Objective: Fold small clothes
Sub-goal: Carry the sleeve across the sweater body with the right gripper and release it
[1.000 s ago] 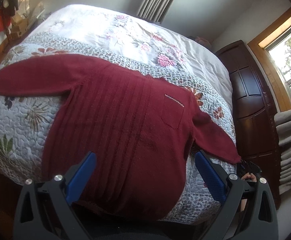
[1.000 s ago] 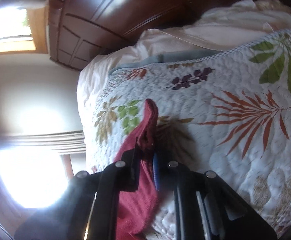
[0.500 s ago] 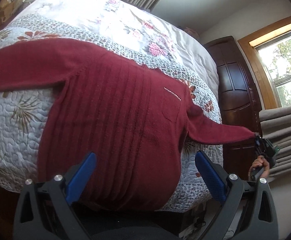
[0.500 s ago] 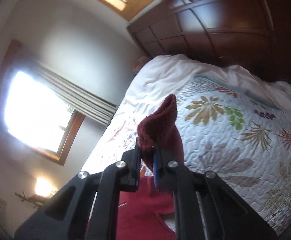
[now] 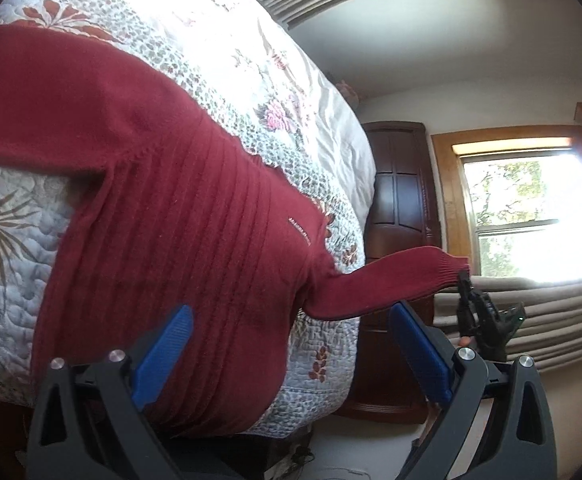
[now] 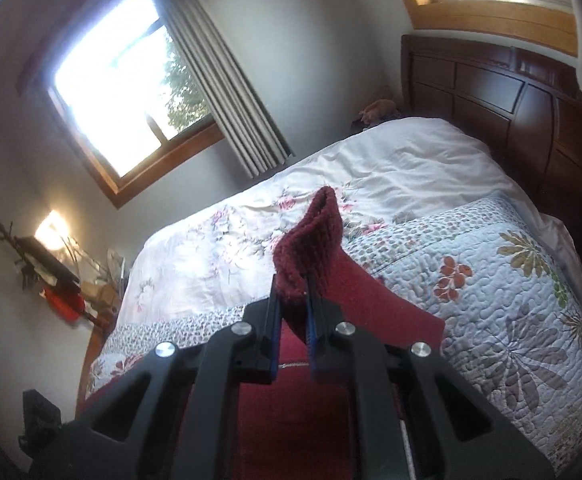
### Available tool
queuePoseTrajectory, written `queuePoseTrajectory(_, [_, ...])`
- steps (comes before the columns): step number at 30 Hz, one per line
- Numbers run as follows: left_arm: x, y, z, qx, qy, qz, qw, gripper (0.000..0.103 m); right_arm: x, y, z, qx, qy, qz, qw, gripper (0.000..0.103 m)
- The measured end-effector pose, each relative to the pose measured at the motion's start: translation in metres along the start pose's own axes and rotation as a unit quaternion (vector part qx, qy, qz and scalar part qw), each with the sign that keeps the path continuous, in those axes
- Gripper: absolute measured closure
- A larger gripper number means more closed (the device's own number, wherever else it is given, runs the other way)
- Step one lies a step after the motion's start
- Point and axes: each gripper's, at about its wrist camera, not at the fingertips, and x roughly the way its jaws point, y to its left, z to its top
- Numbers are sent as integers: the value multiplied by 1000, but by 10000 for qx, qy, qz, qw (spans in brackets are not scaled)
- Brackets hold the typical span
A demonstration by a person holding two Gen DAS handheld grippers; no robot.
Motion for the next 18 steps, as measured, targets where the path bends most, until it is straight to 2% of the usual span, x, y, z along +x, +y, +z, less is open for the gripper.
queuePoseTrajectory(2, [-5,-4,6,130,-212,-50,9997,4,20,22,-11,-168,197,10,9997,94])
queuePoseTrajectory(5, [-1,-9,19,202,-85,-212,9995,4,53,56,-32,-414,521,26,9978,94])
queuePoseTrajectory(9, [3,-12,36,192,-158,-239,9994,4,97,89,-66,-669,962,32,9931,94])
queuePoseTrajectory(18, [47,-2,66,166,213,-299,9992,4,179,137,-149,-1218,1883,-186,9744,94])
